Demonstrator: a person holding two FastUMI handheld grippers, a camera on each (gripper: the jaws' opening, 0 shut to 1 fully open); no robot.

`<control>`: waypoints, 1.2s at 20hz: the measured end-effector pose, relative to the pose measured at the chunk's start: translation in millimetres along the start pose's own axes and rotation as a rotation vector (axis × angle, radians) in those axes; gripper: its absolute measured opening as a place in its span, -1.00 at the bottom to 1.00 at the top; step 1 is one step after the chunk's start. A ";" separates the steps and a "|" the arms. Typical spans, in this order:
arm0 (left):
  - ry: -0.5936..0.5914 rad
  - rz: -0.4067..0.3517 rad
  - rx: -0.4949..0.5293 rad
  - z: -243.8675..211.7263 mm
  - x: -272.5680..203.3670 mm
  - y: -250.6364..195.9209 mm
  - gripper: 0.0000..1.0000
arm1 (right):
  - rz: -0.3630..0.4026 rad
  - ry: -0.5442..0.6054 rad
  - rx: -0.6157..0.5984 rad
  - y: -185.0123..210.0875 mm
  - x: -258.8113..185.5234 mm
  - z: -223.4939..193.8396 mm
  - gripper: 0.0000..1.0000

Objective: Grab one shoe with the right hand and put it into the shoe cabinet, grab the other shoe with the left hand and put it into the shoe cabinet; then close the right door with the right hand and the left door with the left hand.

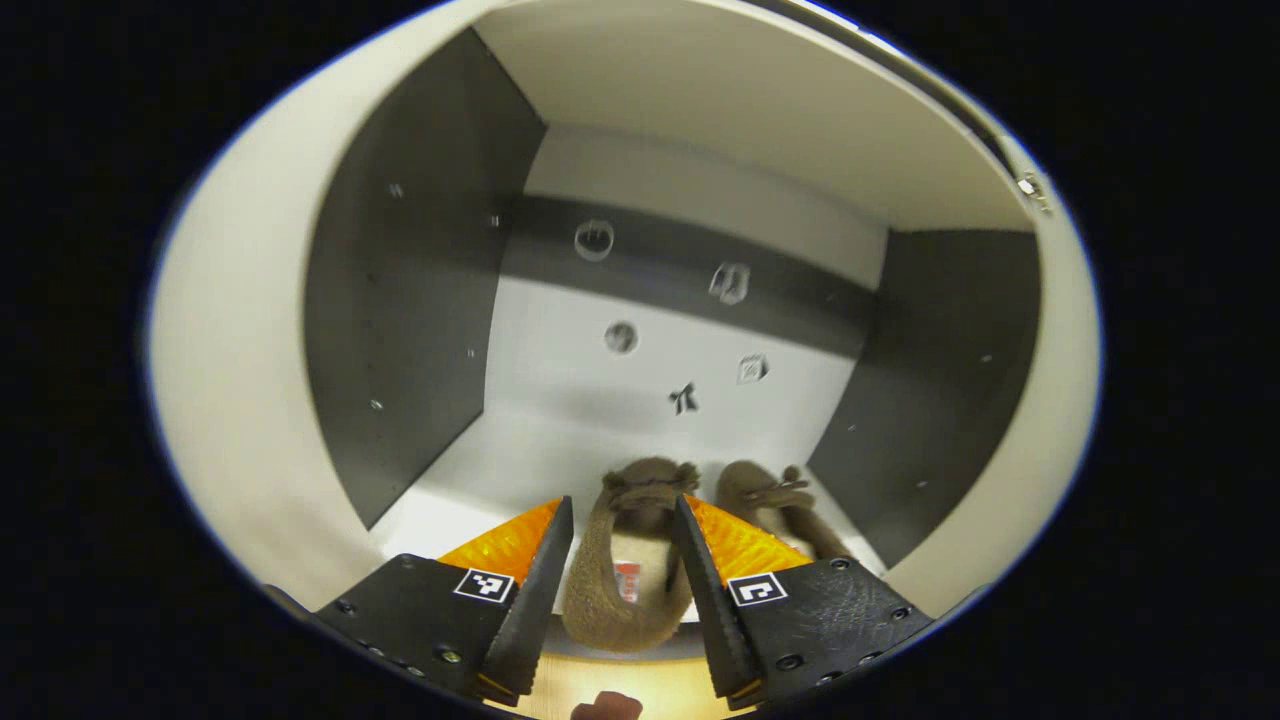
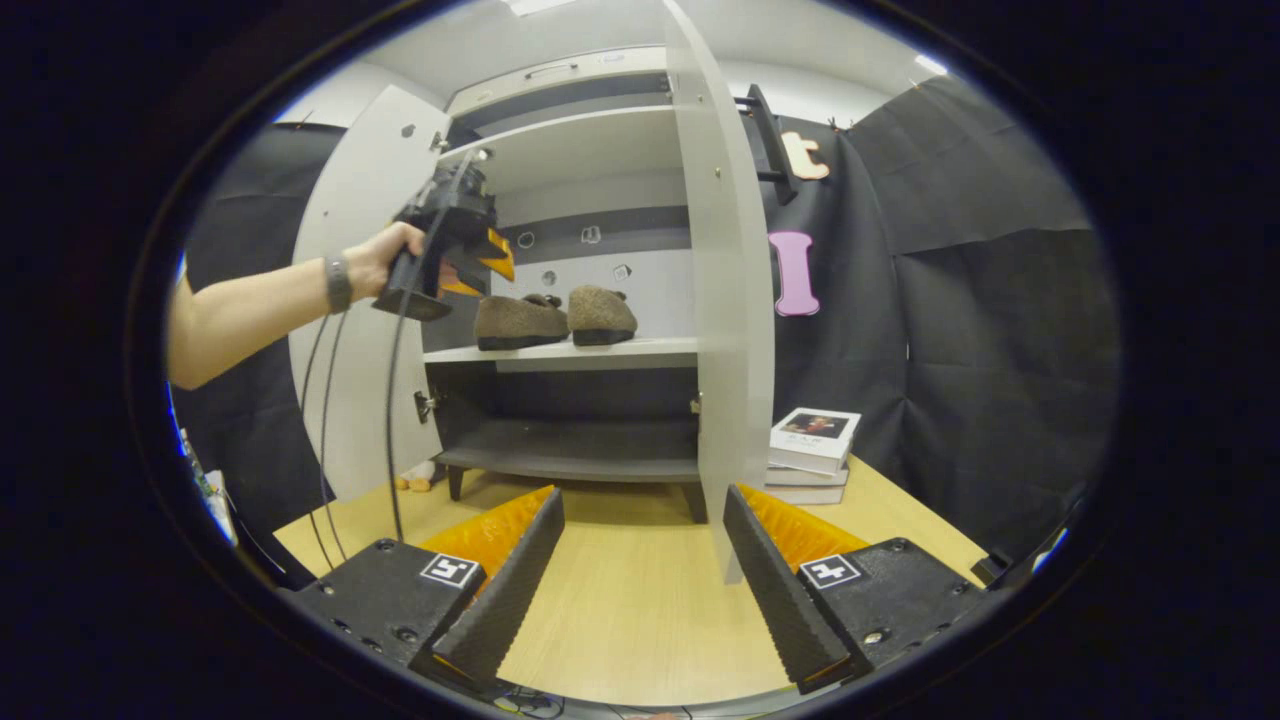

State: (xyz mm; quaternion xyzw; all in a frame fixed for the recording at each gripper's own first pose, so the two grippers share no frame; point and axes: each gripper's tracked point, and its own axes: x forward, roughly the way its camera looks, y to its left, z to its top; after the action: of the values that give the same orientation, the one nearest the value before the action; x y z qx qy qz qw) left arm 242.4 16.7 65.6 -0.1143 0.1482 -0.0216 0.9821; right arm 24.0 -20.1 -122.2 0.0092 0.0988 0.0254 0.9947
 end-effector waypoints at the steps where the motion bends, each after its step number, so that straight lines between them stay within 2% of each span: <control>1: -0.058 -0.013 0.017 6.2 -23.0 -1.2 0.30 | 0.007 0.006 -0.002 2.0 1.7 -1.0 1.00; 2: -0.112 -0.024 0.030 12.3 -43.6 -3.0 0.34 | 0.013 0.009 -0.006 3.2 2.9 -1.5 1.00; 3: -0.155 -0.036 0.040 15.7 -62.1 -5.4 0.68 | 0.017 0.006 -0.013 4.2 3.8 0.4 1.00; 6: -0.245 -0.051 0.041 6.6 -125.5 -9.1 0.72 | 0.030 -0.014 -0.028 8.1 5.0 8.3 1.00; 7: -0.270 -0.036 0.054 2.7 -143.1 -8.7 0.84 | 0.038 -0.022 -0.028 9.3 5.0 11.5 1.00; 10: -0.317 0.012 0.120 -18.0 -191.0 -8.4 0.87 | 0.057 -0.042 -0.026 15.7 4.2 18.6 1.00; 14: -0.257 0.073 0.121 -88.4 -224.5 -7.1 0.90 | 0.064 -0.037 -0.029 19.1 2.0 14.6 1.00; 19: -0.198 0.161 0.189 -172.7 -257.8 -1.8 0.90 | 0.054 0.000 -0.030 13.4 -2.2 1.5 1.00; 24: -0.107 0.123 0.207 -215.6 -267.7 -18.7 0.91 | 0.028 0.030 -0.019 3.2 -9.8 -7.7 1.00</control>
State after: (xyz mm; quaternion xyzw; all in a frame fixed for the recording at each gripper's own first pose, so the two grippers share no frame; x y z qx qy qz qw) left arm -77.3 -28.0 -54.1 -0.0037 0.0991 0.0297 0.9946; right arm 12.8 -17.3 -127.7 0.0008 0.1132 0.0403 0.9928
